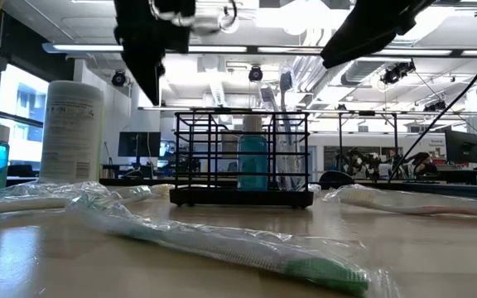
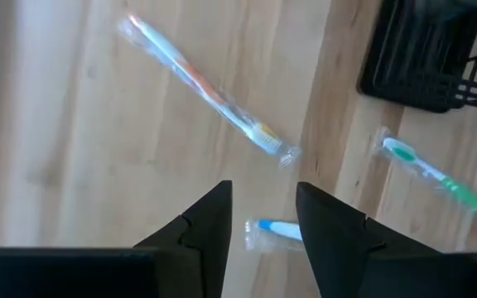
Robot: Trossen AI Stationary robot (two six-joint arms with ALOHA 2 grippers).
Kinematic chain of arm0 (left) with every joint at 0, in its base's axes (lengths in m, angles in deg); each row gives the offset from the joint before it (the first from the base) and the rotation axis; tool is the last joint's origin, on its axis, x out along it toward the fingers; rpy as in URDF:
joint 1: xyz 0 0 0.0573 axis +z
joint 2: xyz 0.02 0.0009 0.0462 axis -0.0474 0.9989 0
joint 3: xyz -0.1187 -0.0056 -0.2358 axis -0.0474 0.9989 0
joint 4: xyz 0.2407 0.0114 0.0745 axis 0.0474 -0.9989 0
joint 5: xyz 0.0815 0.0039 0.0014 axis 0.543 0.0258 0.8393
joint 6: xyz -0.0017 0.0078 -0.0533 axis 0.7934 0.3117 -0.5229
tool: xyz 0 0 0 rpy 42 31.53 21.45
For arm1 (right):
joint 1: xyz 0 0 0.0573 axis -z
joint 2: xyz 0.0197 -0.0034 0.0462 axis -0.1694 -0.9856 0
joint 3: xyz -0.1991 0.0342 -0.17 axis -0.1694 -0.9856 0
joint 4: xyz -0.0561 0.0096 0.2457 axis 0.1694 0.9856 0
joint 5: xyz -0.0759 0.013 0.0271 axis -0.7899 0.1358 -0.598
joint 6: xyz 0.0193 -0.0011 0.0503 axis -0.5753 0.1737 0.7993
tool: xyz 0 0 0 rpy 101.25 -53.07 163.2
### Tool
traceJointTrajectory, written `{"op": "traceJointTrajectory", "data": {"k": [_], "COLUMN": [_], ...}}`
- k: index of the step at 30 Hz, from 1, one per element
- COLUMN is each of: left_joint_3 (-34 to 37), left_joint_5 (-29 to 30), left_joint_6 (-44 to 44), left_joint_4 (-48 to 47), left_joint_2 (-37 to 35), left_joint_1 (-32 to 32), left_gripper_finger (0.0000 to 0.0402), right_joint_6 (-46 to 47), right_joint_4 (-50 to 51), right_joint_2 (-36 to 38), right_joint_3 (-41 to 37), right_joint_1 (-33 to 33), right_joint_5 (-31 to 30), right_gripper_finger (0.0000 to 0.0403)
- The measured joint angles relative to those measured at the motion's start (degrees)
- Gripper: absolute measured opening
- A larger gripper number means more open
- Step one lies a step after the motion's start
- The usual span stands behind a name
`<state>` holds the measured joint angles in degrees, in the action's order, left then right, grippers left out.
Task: Pick & Place toothbrushing station
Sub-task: Put the top orange toothbrush into the black mesh
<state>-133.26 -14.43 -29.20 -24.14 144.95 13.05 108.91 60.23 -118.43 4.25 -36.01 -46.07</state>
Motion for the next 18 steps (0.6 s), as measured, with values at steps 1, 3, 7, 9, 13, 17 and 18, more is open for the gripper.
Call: {"op": "traceJointTrajectory", "data": {"k": [1,3,7,9,13,17,18], "left_joint_3": [0.06,0.04,0.04,0.04,0.00,0.00,0.00], "left_joint_5": [-1.53,-4.22,-6.59,-6.90,-6.93,-7.20,-7.69], "left_joint_6": [-0.31,-2.67,-10.12,-10.88,-11.98,-10.89,-10.89], "left_joint_4": [0.33,1.99,5.04,5.90,7.47,9.04,9.38], "left_joint_2": [0.79,2.27,6.19,8.21,13.42,18.93,20.21], "left_joint_1": [1.43,4.09,7.48,8.36,8.35,8.33,8.35], "left_gripper_finger": [0.0134,0.0134,0.0134,0.0134,0.0134,0.0134,0.0134], "right_joint_6": [0.40,1.11,1.36,1.37,1.40,1.37,1.37], "right_joint_4": [0.14,0.78,1.01,1.04,1.04,1.04,1.05], "right_joint_2": [-0.02,-0.01,-0.02,-0.02,-0.02,-0.02,-0.02], "right_joint_3": [0.00,0.00,0.00,0.00,0.00,0.00,0.00], "right_joint_1": [0.00,0.02,0.00,0.00,0.00,0.00,0.00], "right_joint_5": [0.02,-0.01,0.02,0.02,0.04,0.08,0.11], "right_gripper_finger": [0.0285,0.0285,0.0285,0.0285,0.0285,0.0285,0.0285]}}
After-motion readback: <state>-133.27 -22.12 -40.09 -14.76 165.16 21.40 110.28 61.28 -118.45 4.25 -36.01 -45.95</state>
